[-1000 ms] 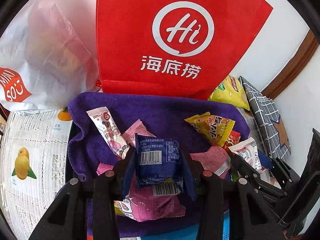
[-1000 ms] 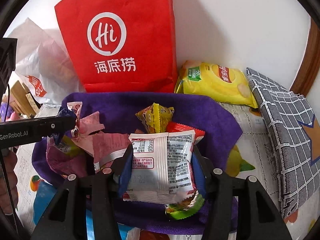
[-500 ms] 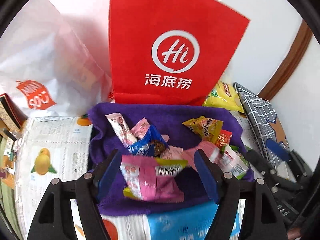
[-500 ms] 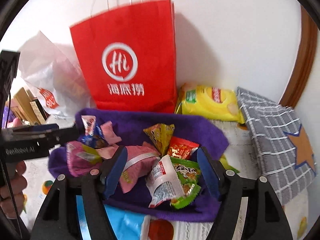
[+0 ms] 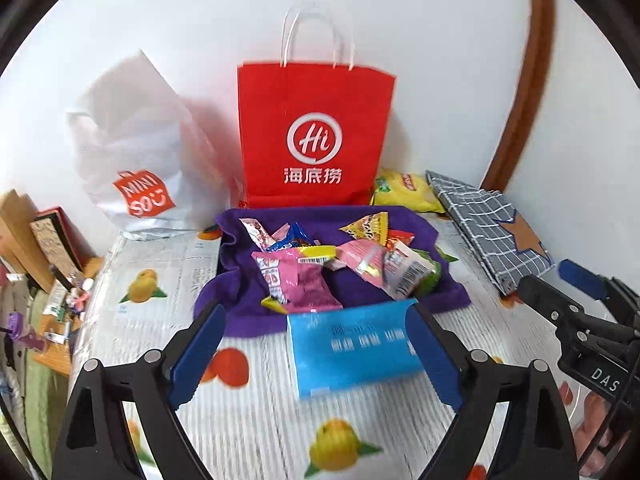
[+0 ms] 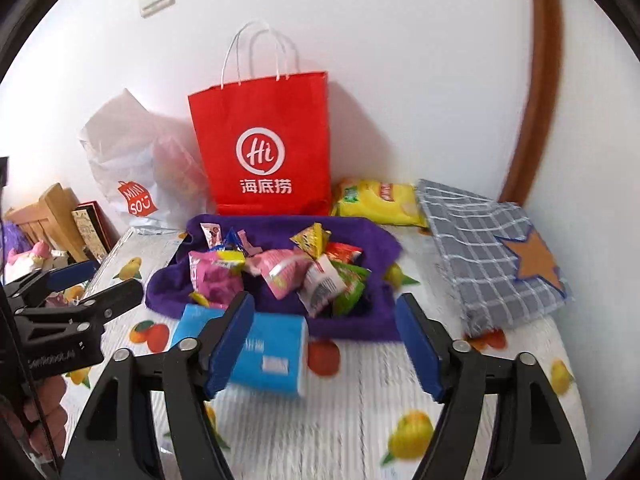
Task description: Organize snacks
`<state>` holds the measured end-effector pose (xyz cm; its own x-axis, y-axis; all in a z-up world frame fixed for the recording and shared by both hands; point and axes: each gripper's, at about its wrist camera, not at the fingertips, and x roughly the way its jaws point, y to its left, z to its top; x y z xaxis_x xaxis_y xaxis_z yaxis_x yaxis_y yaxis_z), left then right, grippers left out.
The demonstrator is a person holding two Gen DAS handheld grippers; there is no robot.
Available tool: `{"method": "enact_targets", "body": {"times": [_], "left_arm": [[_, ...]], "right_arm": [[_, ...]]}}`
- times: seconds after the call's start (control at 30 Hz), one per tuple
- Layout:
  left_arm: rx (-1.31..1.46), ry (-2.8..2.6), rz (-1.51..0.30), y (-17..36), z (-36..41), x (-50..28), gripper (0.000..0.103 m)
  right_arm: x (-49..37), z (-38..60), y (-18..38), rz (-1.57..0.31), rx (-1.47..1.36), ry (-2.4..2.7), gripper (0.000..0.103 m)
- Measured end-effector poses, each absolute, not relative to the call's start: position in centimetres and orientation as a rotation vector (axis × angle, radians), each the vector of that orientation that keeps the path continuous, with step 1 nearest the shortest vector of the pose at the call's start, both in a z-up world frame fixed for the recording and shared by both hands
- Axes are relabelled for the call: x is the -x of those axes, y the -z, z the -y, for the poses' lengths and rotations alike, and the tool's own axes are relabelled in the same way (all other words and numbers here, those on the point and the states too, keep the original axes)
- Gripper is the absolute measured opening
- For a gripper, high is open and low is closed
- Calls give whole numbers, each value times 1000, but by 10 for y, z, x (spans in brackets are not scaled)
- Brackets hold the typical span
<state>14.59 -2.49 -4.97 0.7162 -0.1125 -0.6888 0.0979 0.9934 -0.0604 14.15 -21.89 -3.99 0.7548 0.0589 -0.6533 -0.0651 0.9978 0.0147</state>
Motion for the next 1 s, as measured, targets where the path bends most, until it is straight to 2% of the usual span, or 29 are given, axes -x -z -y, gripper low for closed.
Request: {"method": "enact_targets", "body": {"times": [0.2,0.53,1.0], "left_arm": [[32,112,-713,39,30,-89,94],[-7,80,-646,34,42,-25,95],[14,74,-639,34,44,-11,95]], "right_arm": [[-75,233,27,-624,15,-39,103],[-16,245,28,-606,-7,-12,103],[-2,246,34,-610,16,23,103]]}}
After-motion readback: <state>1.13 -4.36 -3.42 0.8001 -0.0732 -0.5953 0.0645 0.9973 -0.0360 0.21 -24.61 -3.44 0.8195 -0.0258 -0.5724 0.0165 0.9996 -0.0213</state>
